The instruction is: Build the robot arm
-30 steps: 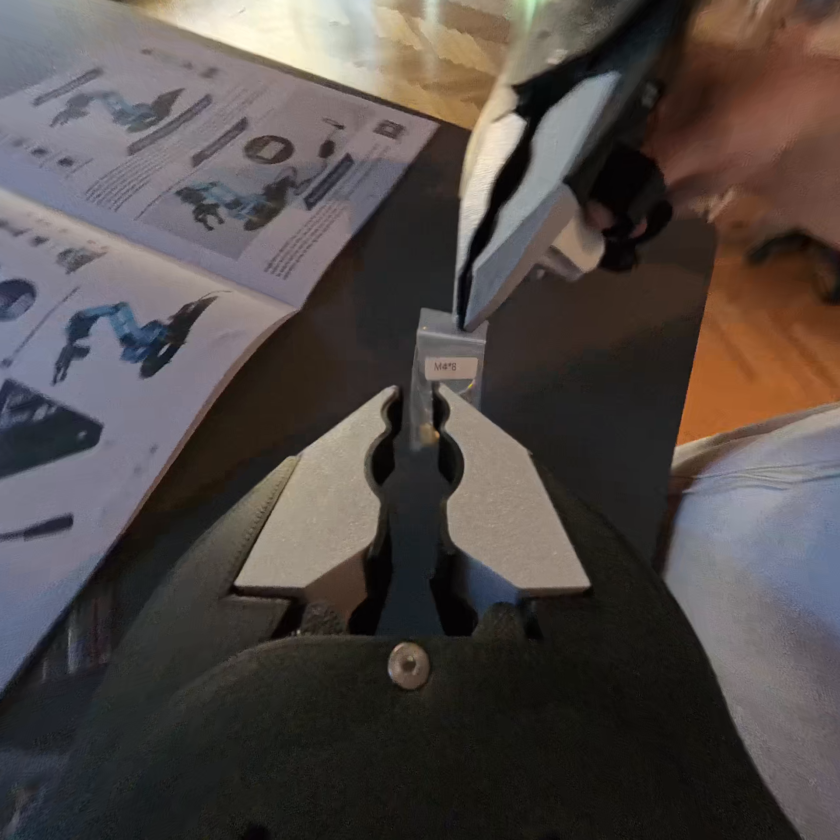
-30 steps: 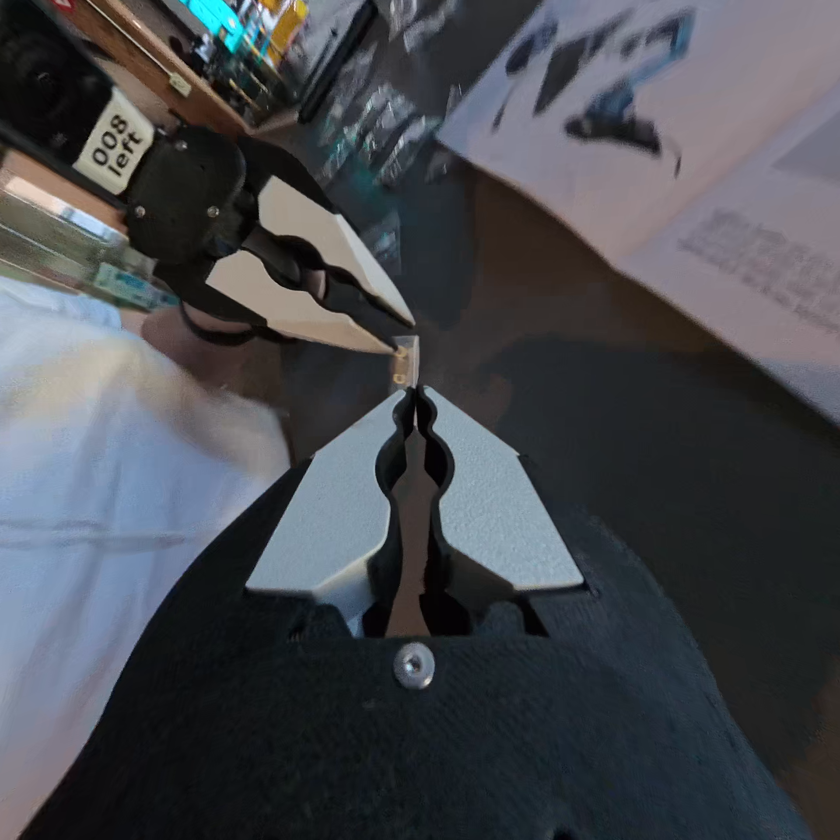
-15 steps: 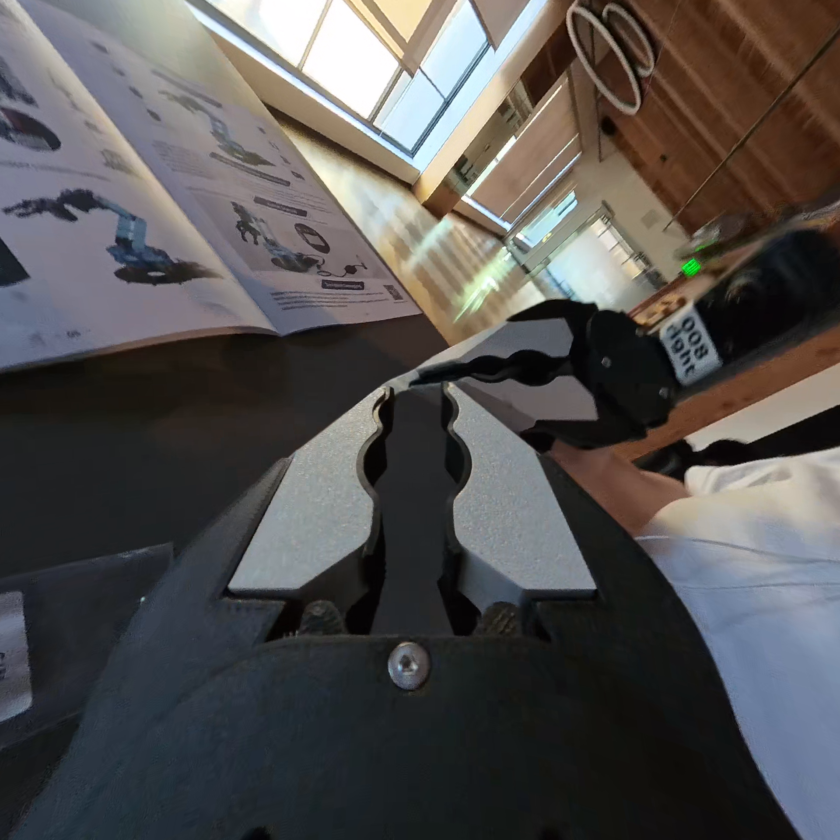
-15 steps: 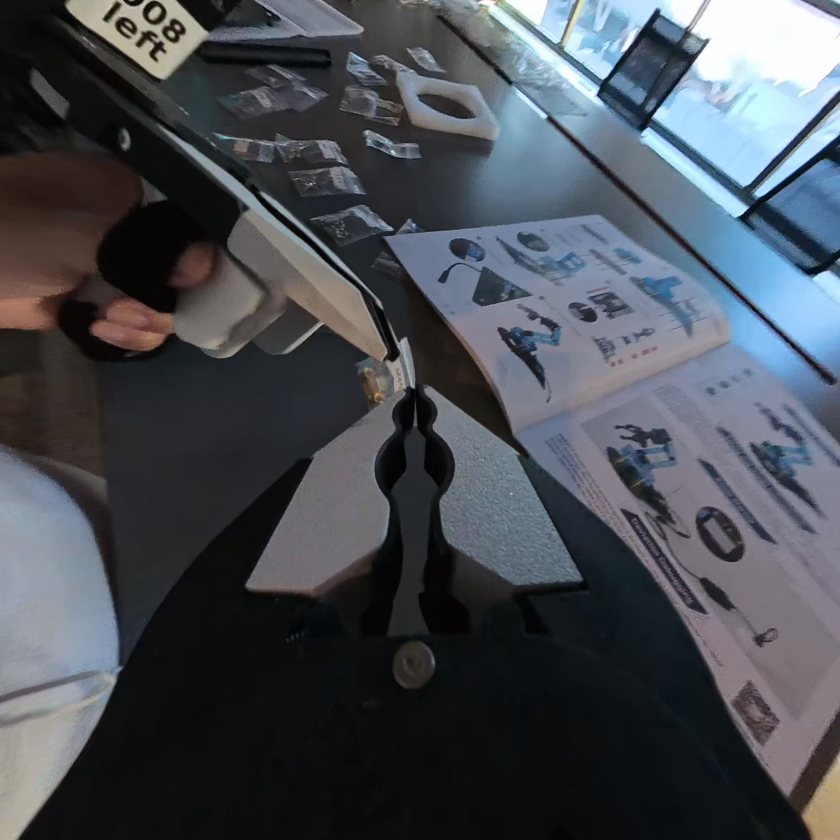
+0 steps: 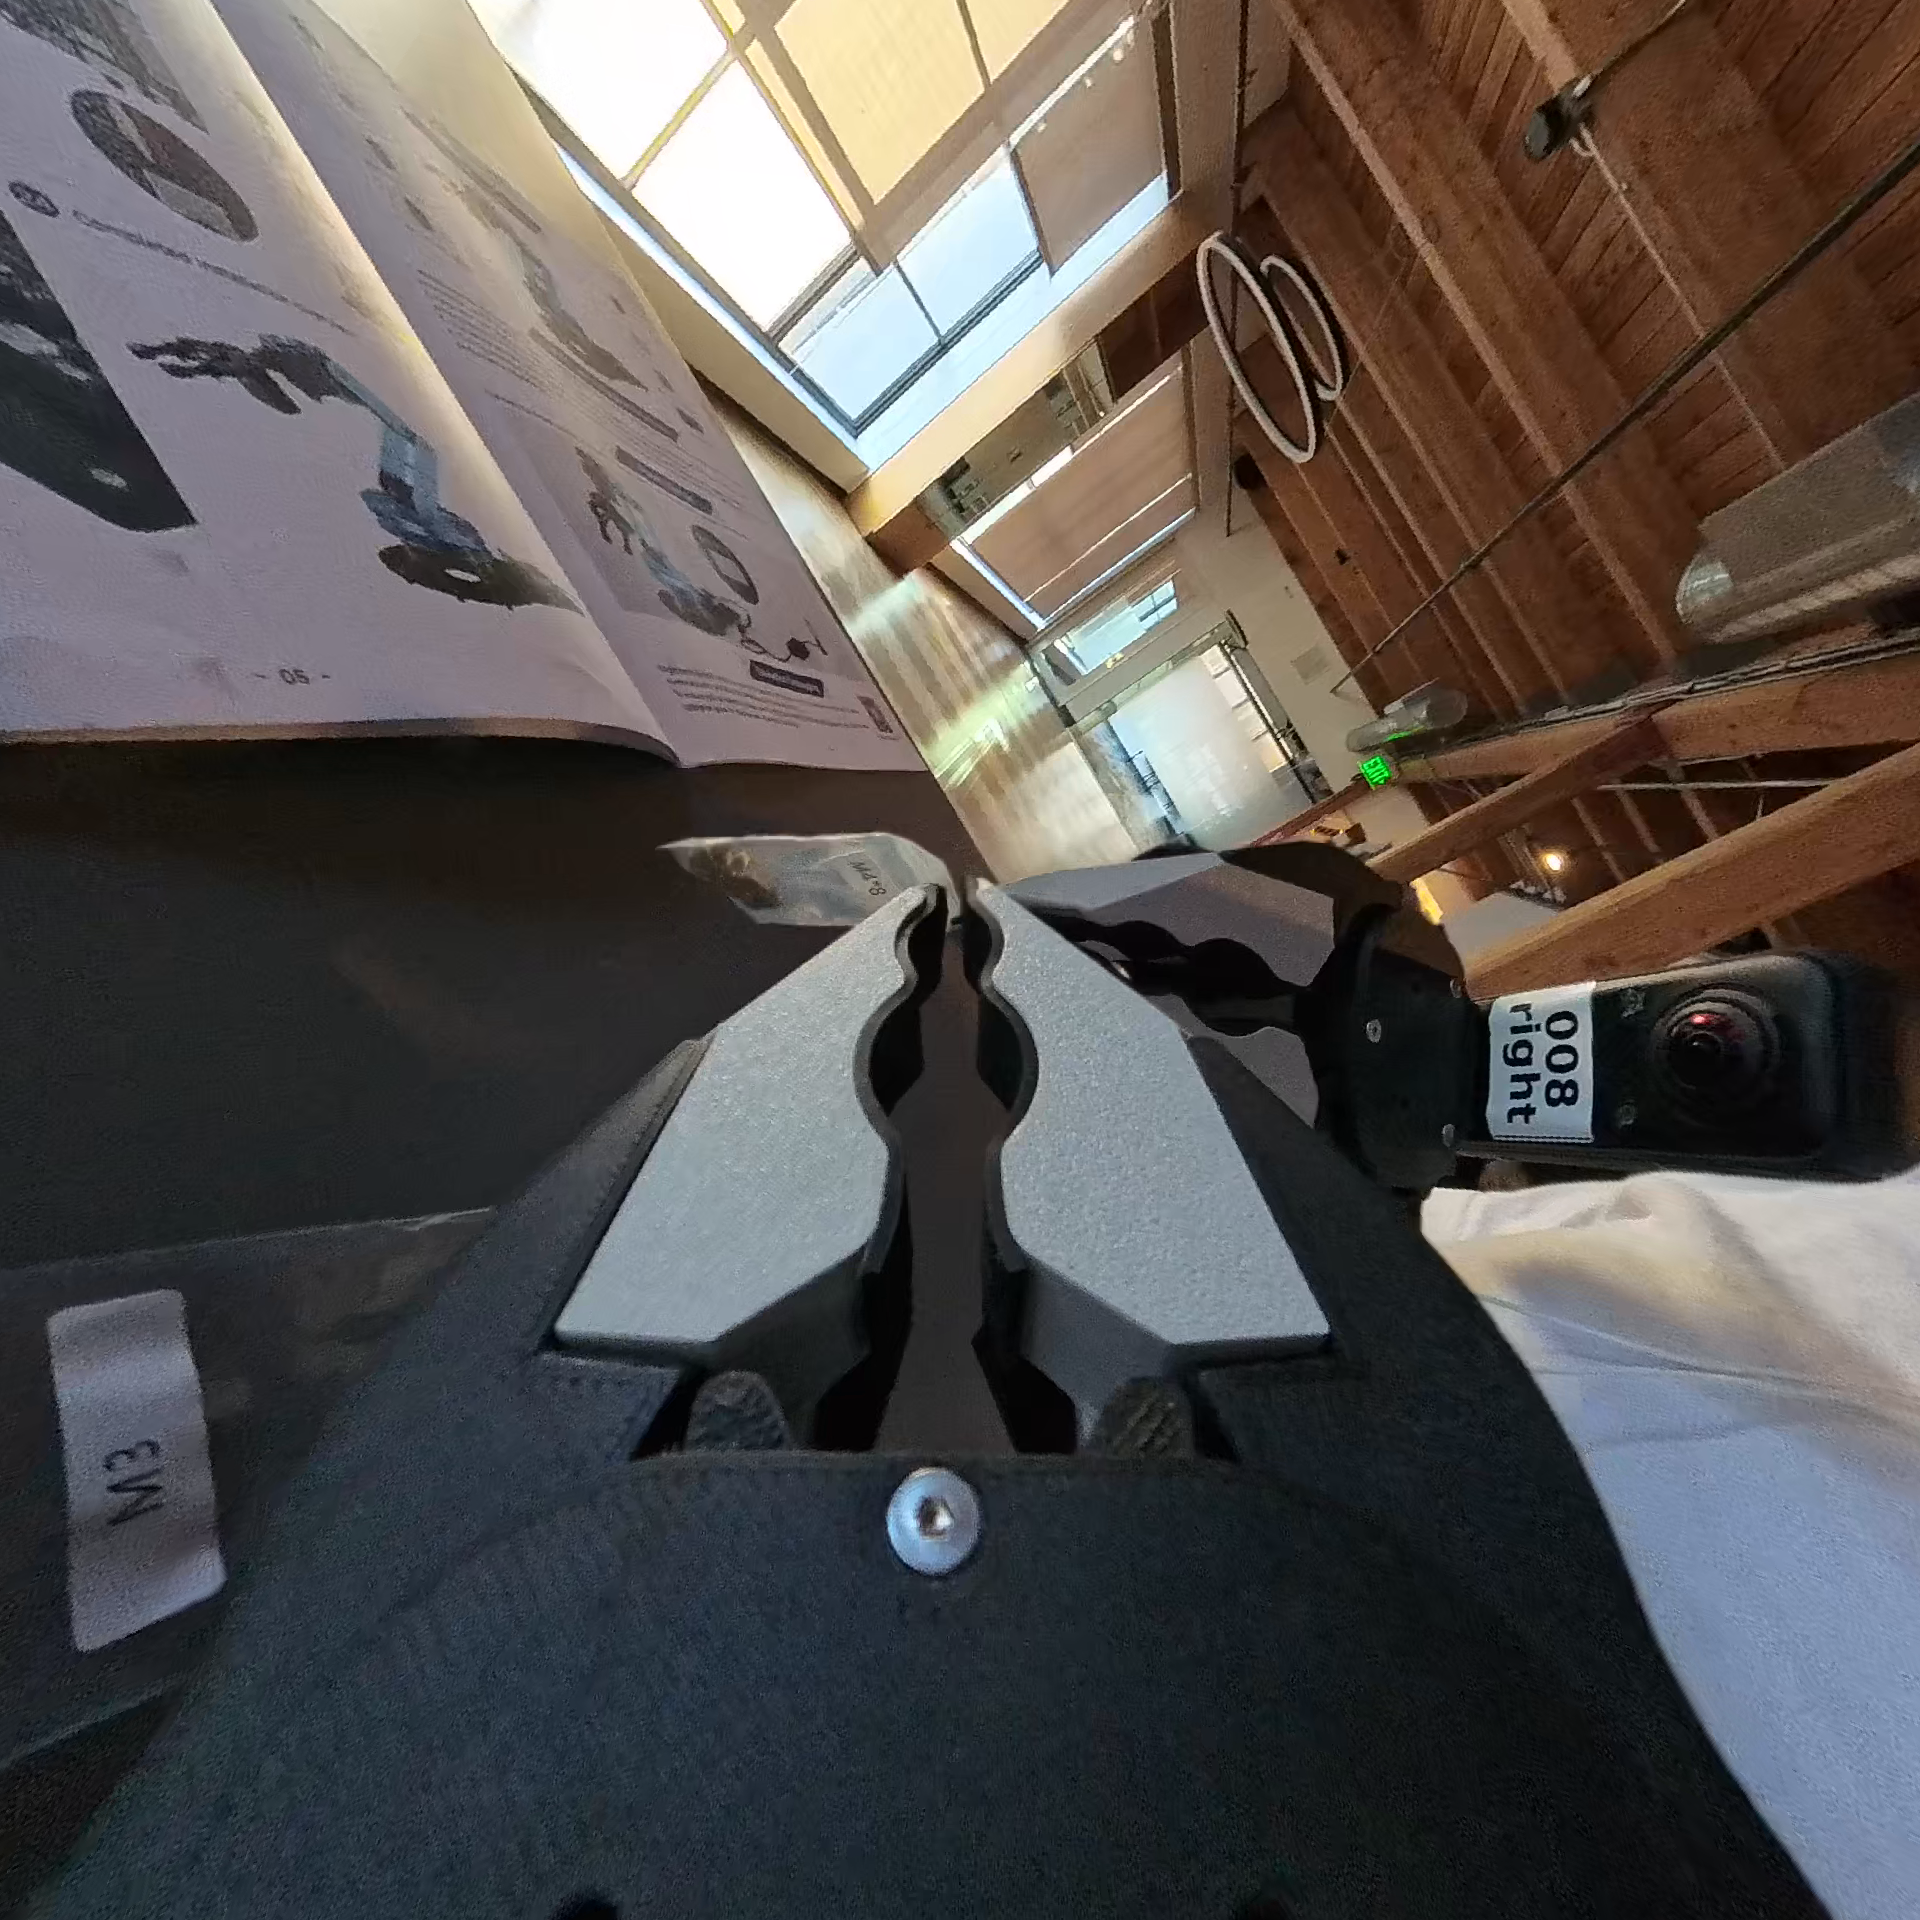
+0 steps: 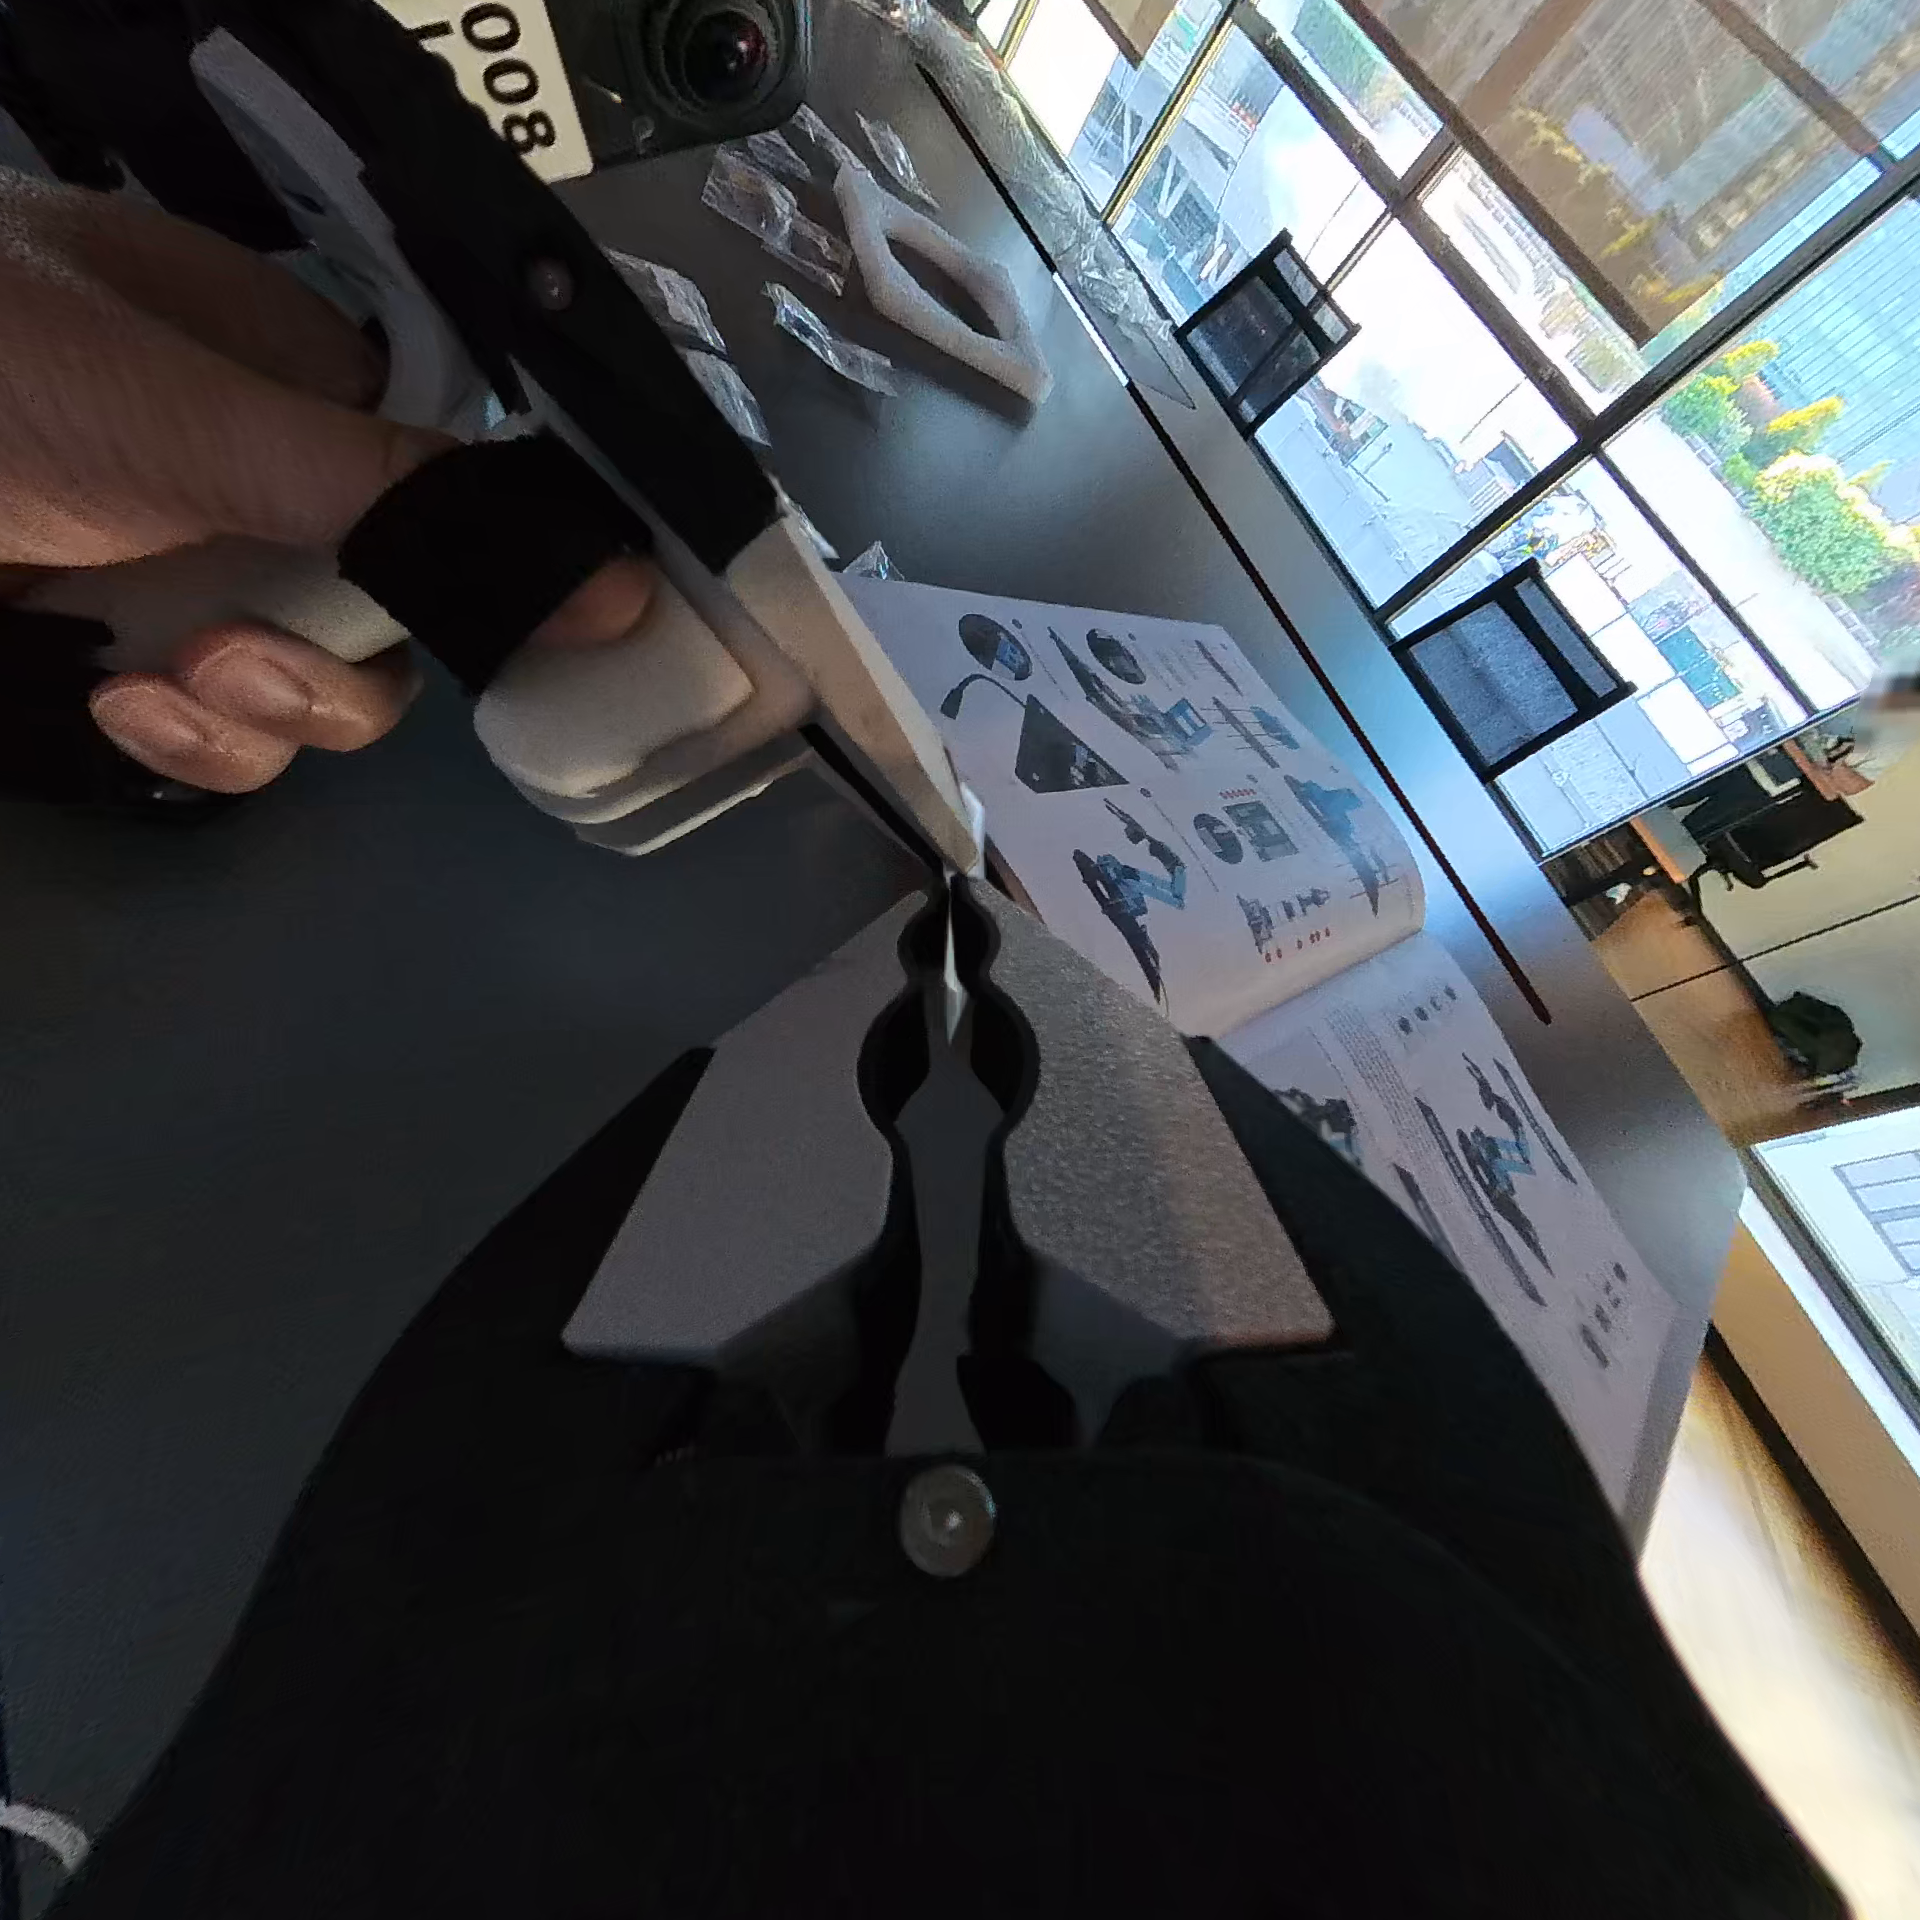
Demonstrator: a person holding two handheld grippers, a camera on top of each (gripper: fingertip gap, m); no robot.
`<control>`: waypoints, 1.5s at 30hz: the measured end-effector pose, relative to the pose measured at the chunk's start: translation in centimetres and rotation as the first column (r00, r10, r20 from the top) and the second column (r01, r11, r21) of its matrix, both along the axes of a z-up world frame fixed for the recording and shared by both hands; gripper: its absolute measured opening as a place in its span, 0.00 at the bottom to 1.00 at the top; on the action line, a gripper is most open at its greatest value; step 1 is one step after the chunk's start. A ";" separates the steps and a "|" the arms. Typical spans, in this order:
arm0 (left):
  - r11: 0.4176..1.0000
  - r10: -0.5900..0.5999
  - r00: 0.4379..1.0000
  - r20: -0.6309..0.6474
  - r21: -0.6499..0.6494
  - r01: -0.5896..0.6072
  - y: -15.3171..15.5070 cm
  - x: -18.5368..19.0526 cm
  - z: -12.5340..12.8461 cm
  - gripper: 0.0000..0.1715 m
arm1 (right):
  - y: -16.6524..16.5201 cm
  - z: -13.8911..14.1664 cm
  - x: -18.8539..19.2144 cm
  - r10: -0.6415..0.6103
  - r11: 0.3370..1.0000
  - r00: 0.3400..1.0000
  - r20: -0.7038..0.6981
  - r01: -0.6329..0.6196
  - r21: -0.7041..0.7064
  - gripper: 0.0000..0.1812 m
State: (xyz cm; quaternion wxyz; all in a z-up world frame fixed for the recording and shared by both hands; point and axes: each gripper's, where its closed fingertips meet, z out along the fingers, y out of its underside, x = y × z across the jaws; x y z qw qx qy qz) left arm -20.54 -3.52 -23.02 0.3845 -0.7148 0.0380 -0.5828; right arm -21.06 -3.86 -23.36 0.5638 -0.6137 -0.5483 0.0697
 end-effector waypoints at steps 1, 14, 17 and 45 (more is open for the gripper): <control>1.000 -0.005 1.000 -0.008 -0.001 0.005 0.1 0.0 -0.1 0.00 | 0.0 -0.1 0.0 -0.001 1.000 1.000 -0.006 0.001 -0.017 0.00; 0.996 -0.080 0.996 0.026 -0.029 0.081 -0.3 0.4 0.0 0.00 | -0.2 0.8 1.2 -0.018 0.789 0.934 -0.357 -0.206 -0.579 0.06; 0.996 -0.087 0.996 0.028 -0.036 0.088 -0.3 0.5 -0.1 0.00 | -0.4 0.3 1.2 0.002 0.786 0.952 -0.306 -0.191 -0.589 0.06; 0.990 -0.122 0.990 -0.070 -0.073 0.117 -0.5 1.2 -1.4 0.00 | -0.5 -1.1 1.7 -0.058 0.709 0.963 -0.263 -0.146 -0.690 0.11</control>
